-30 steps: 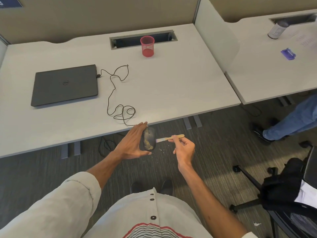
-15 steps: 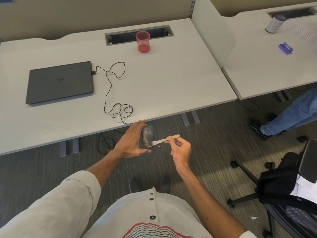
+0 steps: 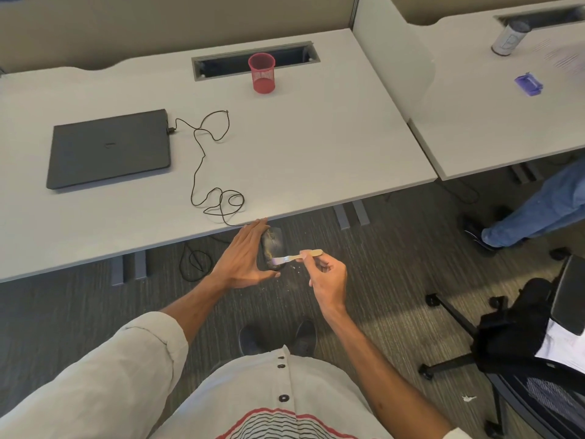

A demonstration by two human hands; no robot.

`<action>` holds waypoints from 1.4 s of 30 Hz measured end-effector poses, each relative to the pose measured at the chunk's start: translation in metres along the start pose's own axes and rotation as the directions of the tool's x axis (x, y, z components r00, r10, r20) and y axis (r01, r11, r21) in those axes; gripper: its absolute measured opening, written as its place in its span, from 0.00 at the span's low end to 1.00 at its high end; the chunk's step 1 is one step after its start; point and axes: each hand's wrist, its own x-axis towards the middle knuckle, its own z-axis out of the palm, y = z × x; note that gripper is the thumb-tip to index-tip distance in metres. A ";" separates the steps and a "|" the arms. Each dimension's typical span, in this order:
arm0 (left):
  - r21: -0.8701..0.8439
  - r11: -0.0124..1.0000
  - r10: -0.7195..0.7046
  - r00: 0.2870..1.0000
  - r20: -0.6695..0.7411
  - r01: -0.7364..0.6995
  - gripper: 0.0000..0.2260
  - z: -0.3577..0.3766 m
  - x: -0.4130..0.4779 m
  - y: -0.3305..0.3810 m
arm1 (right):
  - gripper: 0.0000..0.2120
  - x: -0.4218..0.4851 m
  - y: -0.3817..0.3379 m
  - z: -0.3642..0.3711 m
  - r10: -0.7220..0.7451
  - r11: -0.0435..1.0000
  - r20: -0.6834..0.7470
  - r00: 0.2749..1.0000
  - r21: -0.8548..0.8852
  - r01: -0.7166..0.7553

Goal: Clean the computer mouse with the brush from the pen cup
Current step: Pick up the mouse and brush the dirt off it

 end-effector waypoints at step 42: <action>-0.125 0.991 -0.057 0.988 -0.141 0.039 0.56 0.012 0.006 0.017 | 0.10 -0.041 -0.010 0.003 -0.705 0.367 0.271 0.655 -0.651 0.664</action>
